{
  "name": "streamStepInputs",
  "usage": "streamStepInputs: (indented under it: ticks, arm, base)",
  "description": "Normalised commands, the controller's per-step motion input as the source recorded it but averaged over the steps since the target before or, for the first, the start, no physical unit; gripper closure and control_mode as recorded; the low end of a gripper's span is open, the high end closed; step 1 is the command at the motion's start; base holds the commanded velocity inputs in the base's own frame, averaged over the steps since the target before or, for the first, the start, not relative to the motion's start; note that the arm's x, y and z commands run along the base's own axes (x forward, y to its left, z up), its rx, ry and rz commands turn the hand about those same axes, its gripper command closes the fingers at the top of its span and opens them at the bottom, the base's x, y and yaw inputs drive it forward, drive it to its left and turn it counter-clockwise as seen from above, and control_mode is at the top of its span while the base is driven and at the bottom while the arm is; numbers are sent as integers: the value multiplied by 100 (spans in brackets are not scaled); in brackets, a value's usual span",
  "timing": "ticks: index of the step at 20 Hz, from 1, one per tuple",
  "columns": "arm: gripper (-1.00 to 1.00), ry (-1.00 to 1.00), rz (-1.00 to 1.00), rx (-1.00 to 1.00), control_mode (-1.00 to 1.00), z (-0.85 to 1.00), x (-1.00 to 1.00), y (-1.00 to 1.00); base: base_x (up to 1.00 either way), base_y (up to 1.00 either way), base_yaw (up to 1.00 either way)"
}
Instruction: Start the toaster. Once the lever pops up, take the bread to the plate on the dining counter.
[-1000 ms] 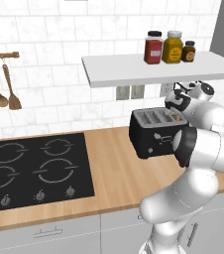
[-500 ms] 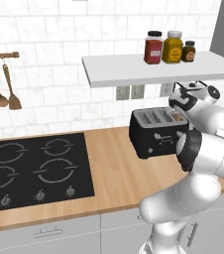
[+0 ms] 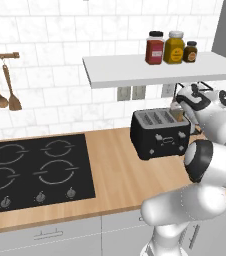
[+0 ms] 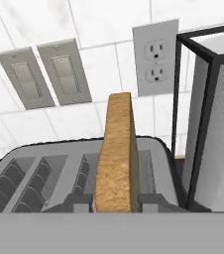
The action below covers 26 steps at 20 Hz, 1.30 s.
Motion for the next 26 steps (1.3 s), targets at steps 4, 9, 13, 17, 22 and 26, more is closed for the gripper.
streamStepInputs:
  ticks: [4, 9, 13, 17, 22, 26]
  arm:
    - [100, -17, 0, 2, -100, 43, -8, 0]
    - [100, -14, 0, 1, -100, 39, -13, 0]
    - [100, -8, 0, 0, -100, 49, -23, 7]
    - [100, 0, 0, 0, -100, 49, -47, 29]
    - [100, 2, 0, 0, -100, 38, -64, 19]
    - [100, 8, 0, 0, -100, 79, -92, 0]
  base:
    - [0, 0, 0]
    - [0, 0, 0]
    - [0, 0, 0]
    - [0, 0, 0]
    - [0, 0, 0]
    - [0, 0, 0]
